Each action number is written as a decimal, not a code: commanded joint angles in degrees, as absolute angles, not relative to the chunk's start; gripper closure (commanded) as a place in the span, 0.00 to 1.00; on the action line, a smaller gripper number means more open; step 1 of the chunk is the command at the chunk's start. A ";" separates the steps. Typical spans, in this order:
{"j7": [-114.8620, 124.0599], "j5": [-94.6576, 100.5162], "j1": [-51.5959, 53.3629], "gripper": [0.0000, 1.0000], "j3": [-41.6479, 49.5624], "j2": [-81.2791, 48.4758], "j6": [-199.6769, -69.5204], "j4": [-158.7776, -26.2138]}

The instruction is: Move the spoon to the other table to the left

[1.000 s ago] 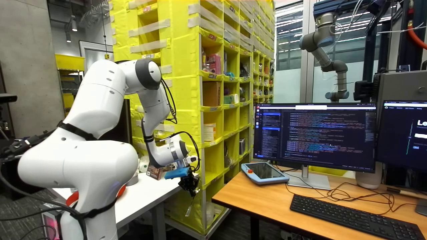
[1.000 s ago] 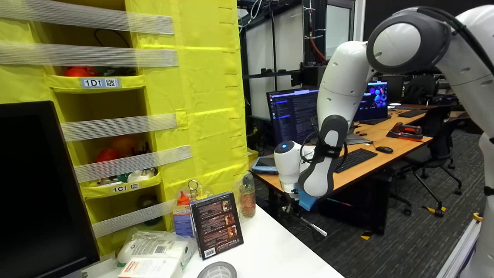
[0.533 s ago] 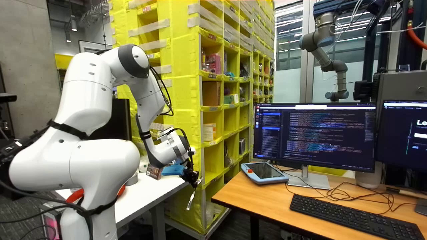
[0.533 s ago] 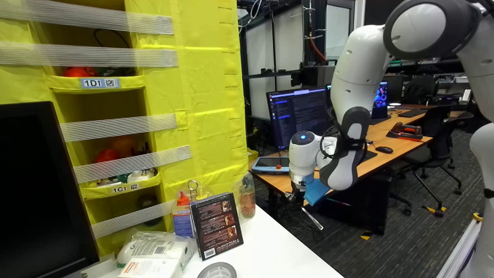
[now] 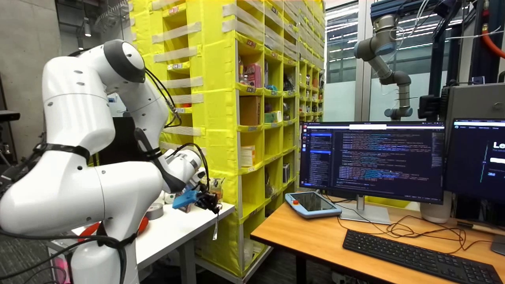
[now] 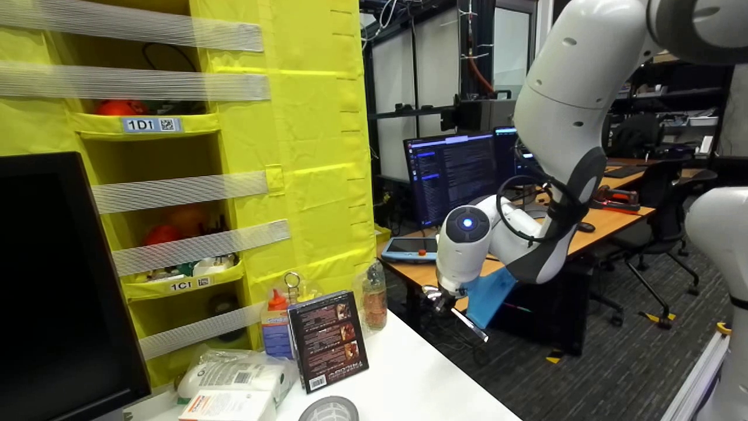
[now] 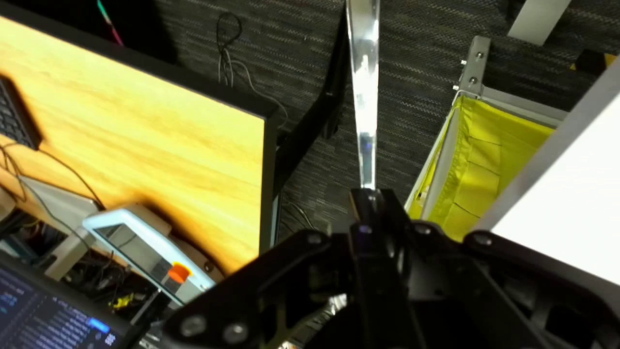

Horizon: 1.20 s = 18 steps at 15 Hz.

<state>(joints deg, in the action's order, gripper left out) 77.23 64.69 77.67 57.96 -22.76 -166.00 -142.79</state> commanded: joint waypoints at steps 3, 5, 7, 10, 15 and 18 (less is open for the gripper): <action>86.54 70.78 94.74 0.98 58.82 -22.45 -151.82 -144.17; 89.58 75.44 89.01 0.98 48.24 -17.74 -141.93 -143.81; 89.76 75.44 83.73 0.98 38.57 -16.49 -134.66 -143.48; 88.86 74.37 73.34 0.98 24.20 -16.40 -126.93 -142.43; 86.85 77.09 57.53 0.98 5.81 -17.90 -121.39 -139.87; 85.32 85.55 49.77 0.98 -1.38 -19.12 -124.40 -138.13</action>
<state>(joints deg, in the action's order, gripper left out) 87.27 78.82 56.66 4.65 -18.51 -122.72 -139.59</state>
